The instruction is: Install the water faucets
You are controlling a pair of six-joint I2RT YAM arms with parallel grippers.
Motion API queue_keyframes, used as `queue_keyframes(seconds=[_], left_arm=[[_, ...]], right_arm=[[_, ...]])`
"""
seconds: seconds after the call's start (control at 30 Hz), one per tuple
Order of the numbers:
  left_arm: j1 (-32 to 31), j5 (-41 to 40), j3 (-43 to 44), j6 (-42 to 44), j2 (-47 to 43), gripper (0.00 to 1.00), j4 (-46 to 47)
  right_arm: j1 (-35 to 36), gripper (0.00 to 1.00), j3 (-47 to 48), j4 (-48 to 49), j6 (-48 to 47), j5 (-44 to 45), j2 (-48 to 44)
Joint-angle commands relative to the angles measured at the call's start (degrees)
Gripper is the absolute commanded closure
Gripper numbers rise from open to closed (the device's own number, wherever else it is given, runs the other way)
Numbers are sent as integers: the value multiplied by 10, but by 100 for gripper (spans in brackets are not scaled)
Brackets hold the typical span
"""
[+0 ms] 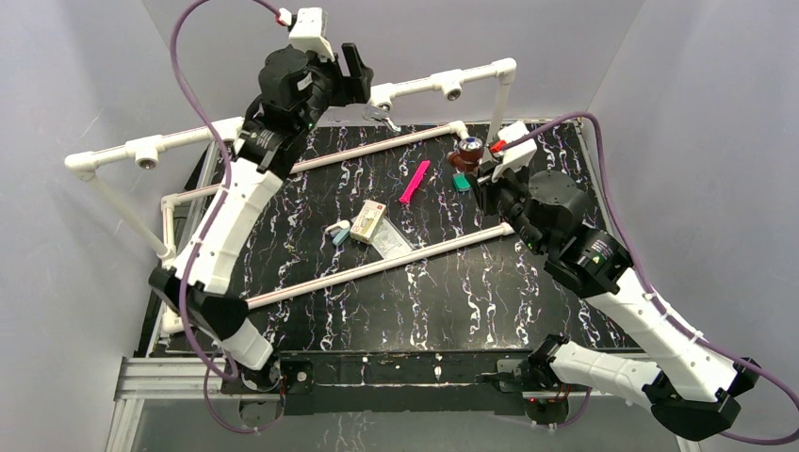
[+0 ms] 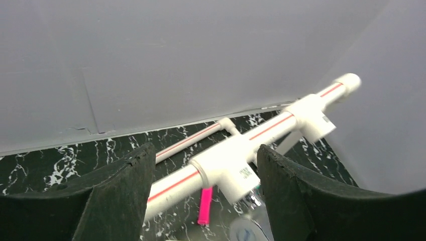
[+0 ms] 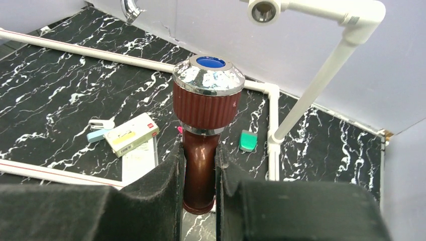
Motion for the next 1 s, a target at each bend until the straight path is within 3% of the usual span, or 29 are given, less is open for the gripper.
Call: queue_keyframes(seconds=[0.0,0.57,0.97], left_arm=[[25,-31,44,33,36,29,45],[85,-33,53,50,136,27,111],[87,-50,1,96,135,27,111]], right_arm=[[3,99,32,69,-67,9,-15],[3,99,37,126,-144,22,-2],[2,99,14,201,-232,61,30]])
